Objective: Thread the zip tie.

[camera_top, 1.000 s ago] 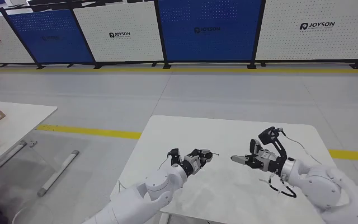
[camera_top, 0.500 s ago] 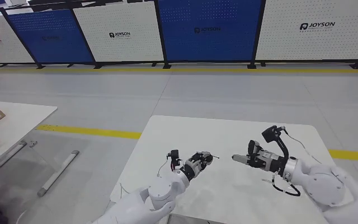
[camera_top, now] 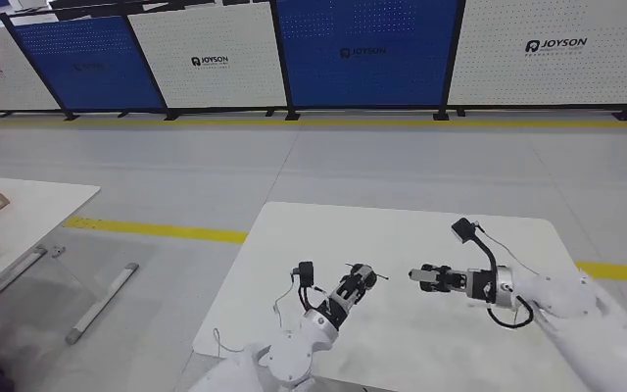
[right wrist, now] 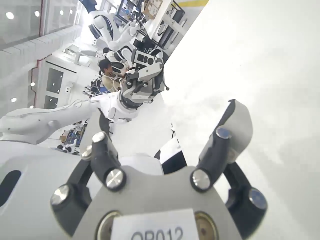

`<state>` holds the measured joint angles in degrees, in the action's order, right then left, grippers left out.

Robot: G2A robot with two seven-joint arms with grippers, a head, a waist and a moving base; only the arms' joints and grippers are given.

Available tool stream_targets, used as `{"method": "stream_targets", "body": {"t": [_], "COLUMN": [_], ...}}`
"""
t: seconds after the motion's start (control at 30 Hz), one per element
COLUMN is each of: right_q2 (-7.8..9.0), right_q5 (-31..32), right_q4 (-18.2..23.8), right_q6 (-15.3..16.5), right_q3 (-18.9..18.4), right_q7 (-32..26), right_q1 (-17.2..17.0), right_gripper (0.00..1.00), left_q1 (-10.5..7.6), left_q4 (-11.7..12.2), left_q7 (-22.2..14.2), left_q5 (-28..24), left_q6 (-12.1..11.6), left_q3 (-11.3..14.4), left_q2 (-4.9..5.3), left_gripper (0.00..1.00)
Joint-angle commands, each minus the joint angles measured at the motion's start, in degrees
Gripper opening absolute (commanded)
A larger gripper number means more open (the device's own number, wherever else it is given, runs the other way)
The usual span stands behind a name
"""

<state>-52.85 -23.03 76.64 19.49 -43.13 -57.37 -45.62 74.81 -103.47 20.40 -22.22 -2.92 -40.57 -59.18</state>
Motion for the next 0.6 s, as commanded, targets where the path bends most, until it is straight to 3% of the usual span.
{"method": "stream_targets", "body": {"t": [0.0,0.33,0.43,0.57], "right_q2": [-0.12,-0.19,-0.63,-2.02], "right_q5": [0.1,0.6,-0.9,-2.3], "right_q4": [-0.2,0.4,-0.3,-2.9], "right_q6": [0.0,0.0,0.0,0.0], "right_q3": [0.2,0.4,0.3,0.8], "right_q7": [0.1,0.3,-2.2,-4.3], "right_q1": [0.3,-0.2,-0.7,-0.4], "right_gripper": [1.0,1.0,1.0,1.0], "left_q1": [-0.02,0.08,0.11,-1.19], "left_q4": [-0.1,-0.1,0.7,2.7], "left_q7": [0.3,0.1,0.0,-1.0], "left_q5": [-0.6,-0.8,-3.3,-7.9], "left_q6": [0.1,0.1,0.3,2.8], "left_q3": [0.1,0.0,-0.6,-0.5], "left_q2": [-0.24,-0.29,-0.84,-1.94], "left_gripper": [0.0,0.0,0.0,0.0]}}
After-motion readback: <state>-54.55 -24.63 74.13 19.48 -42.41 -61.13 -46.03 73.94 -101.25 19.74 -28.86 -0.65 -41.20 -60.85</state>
